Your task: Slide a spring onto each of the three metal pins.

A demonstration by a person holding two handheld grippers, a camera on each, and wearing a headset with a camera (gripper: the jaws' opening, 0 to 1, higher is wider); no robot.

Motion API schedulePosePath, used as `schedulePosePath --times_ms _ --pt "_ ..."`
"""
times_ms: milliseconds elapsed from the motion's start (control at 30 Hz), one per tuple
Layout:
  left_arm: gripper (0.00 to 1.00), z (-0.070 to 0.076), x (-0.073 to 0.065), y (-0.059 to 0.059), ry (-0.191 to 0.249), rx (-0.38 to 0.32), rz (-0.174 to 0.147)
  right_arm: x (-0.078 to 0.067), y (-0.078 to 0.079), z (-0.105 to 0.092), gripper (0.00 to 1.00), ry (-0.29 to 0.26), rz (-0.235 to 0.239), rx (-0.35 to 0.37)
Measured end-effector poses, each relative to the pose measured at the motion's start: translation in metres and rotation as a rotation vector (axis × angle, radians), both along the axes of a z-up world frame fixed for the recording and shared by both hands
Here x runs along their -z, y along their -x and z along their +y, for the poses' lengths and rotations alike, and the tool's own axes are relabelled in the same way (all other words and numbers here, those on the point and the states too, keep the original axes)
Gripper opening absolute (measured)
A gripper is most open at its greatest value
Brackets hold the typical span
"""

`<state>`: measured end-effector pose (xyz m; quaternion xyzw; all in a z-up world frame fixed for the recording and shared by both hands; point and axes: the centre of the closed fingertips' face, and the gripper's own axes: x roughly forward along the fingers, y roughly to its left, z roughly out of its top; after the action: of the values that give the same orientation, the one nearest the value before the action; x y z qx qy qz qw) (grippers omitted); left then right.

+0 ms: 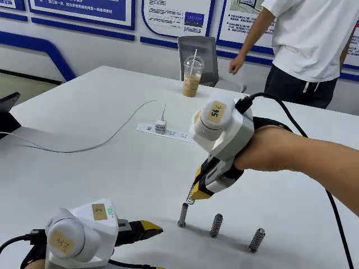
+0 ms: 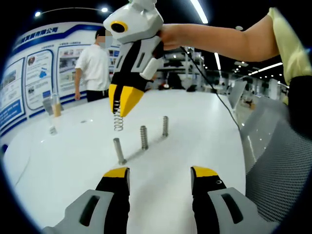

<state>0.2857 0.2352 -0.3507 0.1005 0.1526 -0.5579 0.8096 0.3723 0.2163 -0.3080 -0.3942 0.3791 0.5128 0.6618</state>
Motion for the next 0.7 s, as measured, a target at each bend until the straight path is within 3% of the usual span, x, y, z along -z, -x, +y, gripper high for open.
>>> schedulePosePath --times_ms 700 --pt "0.52 0.004 0.004 -0.002 -0.002 -0.012 0.012 0.020 -0.006 0.004 0.12 0.026 0.030 0.005"
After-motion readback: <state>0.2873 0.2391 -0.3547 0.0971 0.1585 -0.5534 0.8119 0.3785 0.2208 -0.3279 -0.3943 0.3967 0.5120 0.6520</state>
